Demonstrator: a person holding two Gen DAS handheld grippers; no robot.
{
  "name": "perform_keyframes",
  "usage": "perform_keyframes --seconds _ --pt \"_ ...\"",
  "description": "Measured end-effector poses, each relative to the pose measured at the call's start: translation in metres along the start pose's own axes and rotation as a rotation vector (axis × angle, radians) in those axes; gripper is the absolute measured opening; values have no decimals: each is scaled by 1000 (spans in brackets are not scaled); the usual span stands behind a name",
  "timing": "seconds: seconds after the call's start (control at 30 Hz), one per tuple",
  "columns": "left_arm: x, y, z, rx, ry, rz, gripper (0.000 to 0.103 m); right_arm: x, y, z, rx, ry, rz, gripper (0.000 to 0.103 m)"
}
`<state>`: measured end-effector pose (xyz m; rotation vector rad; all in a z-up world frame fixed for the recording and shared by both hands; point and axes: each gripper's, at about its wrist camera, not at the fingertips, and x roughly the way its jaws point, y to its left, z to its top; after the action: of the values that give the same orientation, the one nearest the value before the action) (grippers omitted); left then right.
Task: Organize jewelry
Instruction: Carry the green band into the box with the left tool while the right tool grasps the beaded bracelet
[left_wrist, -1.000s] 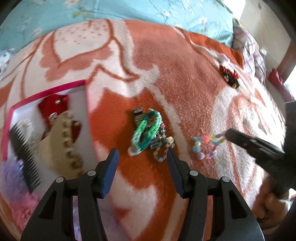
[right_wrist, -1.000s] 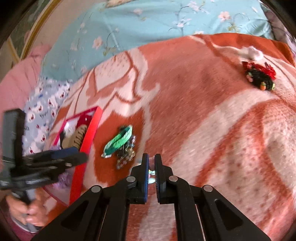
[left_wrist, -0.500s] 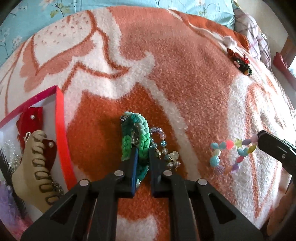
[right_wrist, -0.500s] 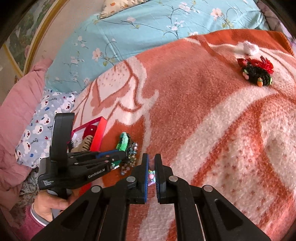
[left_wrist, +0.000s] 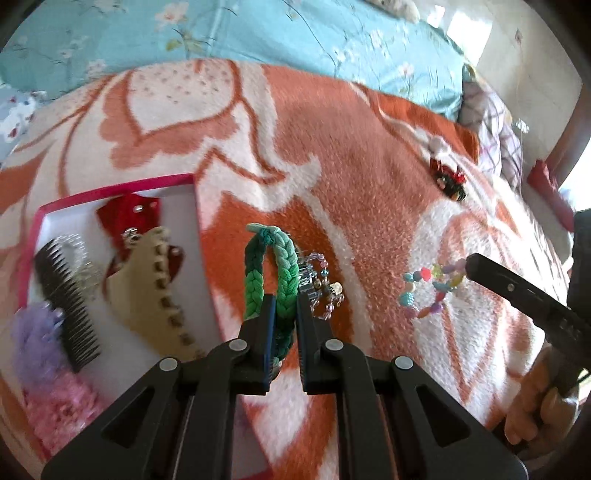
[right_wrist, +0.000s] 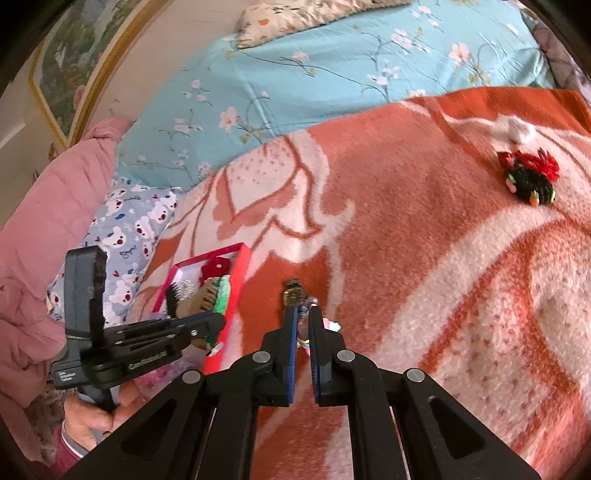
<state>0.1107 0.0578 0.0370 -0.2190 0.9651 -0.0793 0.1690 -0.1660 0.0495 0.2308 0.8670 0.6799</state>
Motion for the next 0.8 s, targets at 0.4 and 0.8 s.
perform_keyframes --seconds 0.4,0.8 --pt "-64 50 -34 -112 -78 32 8 -8 50 -2 -74 -5 51 5" --pt "-103 92 -71 -180 -106 89 8 8 104 -13 -146 41 129 5"
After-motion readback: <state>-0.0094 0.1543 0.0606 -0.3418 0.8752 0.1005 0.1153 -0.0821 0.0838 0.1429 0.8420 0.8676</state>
